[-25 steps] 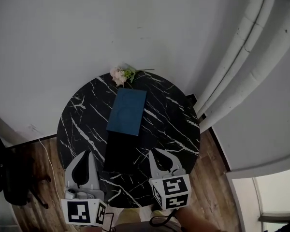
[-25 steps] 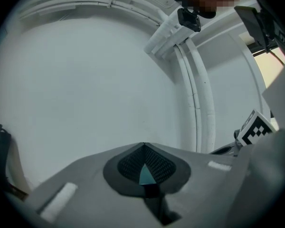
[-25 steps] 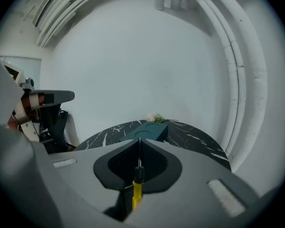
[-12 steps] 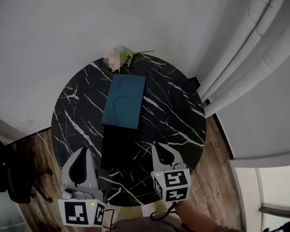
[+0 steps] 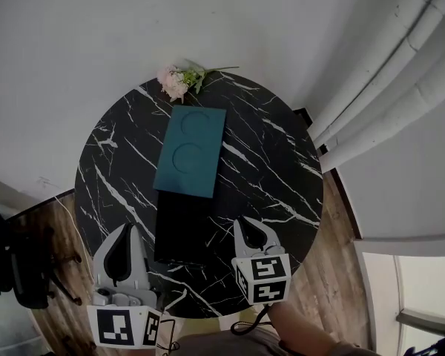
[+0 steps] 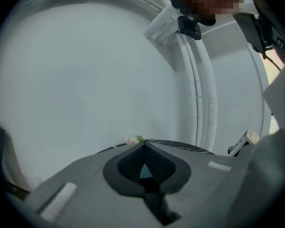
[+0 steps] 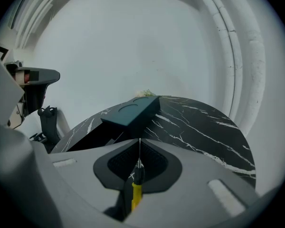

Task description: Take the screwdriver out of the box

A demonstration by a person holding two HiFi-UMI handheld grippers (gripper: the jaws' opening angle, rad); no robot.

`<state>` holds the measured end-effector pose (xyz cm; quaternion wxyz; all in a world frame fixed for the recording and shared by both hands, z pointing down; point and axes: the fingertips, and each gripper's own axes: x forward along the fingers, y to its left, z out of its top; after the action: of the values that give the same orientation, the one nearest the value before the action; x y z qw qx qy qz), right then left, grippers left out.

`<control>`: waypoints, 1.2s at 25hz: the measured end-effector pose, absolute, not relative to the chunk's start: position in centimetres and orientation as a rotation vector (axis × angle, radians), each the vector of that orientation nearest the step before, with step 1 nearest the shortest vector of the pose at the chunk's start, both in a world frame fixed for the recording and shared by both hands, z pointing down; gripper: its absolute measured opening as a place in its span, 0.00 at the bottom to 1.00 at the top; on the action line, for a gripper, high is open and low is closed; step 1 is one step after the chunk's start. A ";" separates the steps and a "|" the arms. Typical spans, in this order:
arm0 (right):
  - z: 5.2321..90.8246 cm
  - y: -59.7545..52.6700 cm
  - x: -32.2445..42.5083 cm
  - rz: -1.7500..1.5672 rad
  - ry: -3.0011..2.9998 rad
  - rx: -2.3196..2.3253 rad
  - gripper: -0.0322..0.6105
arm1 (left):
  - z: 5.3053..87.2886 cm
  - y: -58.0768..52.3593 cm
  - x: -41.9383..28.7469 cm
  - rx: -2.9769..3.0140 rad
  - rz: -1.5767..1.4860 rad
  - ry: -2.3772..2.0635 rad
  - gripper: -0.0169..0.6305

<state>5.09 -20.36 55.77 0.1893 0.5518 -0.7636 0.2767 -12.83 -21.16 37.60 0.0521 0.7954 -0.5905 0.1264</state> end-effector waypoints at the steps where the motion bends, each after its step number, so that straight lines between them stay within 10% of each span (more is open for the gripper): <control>1: 56.0 -20.4 5.0 0.785 -2.142 1.544 0.11 | 37.7 -21.3 -12.9 2.417 0.387 -1.795 0.03; 30: 38.2 -17.8 6.6 0.366 -2.442 1.642 0.09 | 29.6 -15.4 -12.8 2.475 0.157 -1.949 0.03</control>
<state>6.60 -17.82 38.15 0.0879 0.5516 -0.8203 0.1231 -12.80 -15.36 29.57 -0.0061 0.7846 -0.6179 0.0499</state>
